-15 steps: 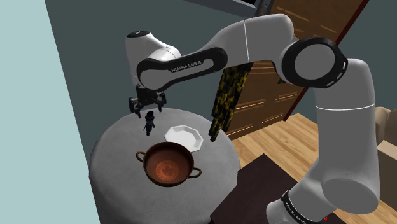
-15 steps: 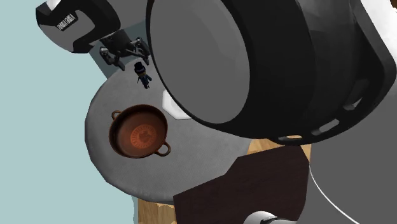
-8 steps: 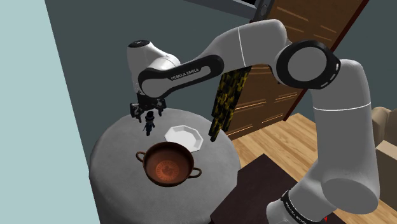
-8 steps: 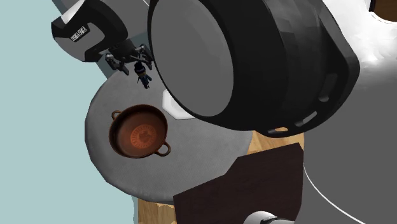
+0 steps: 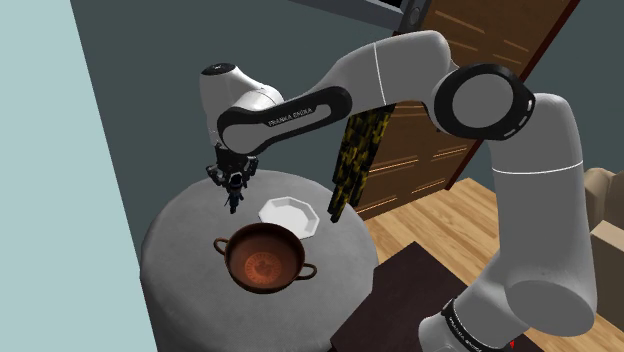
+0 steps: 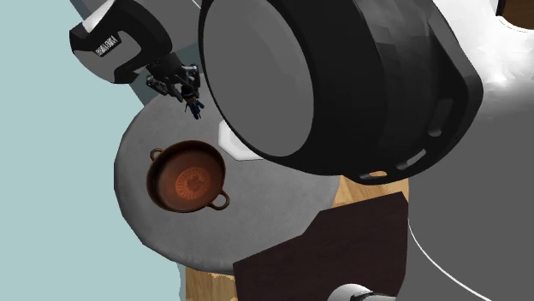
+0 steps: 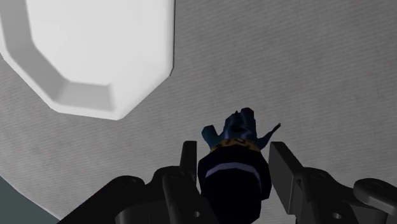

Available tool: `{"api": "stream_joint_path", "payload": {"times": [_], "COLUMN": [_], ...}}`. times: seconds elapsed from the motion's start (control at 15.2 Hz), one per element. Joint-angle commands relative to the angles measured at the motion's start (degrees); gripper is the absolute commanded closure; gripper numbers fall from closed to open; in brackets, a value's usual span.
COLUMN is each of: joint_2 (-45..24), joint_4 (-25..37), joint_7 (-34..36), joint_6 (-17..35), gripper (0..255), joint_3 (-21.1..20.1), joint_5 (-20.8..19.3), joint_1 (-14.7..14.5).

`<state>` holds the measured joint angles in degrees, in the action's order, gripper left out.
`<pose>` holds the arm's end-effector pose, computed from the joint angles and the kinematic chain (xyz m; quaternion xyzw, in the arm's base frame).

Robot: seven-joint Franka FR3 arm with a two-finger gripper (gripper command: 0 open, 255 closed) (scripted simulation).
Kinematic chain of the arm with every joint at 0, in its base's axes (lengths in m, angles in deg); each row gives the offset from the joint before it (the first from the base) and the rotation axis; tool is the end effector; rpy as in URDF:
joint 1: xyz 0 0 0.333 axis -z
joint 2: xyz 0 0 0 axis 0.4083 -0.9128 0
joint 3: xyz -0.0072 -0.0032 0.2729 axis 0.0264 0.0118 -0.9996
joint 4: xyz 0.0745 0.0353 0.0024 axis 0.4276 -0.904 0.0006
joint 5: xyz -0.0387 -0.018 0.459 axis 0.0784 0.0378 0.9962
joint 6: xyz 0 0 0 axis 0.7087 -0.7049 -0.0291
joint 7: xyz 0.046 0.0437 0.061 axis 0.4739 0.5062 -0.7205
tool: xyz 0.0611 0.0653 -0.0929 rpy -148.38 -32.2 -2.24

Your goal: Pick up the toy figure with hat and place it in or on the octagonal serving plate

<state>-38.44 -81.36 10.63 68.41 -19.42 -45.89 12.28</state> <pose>0.6408 0.3448 0.1967 0.9938 -0.0511 0.0256 0.0949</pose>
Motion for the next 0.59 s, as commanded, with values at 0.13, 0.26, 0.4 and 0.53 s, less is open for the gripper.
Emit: {"api": "stream_joint_path", "payload": {"times": [0.13,0.26,0.4,0.53], "joint_2": [0.0,0.0,0.0,0.4], "joint_4": [0.0,0.0,0.0,0.2], "joint_7": [0.0,0.0,0.0,-0.2], "joint_6": [0.0,0.0,0.0,-0.5], "gripper": [255,255,255,255], "joint_3": [0.0,0.0,0.0,-0.1], "joint_5": [0.0,0.0,0.0,0.2], "joint_1": [0.0,0.0,0.0,0.0]}}
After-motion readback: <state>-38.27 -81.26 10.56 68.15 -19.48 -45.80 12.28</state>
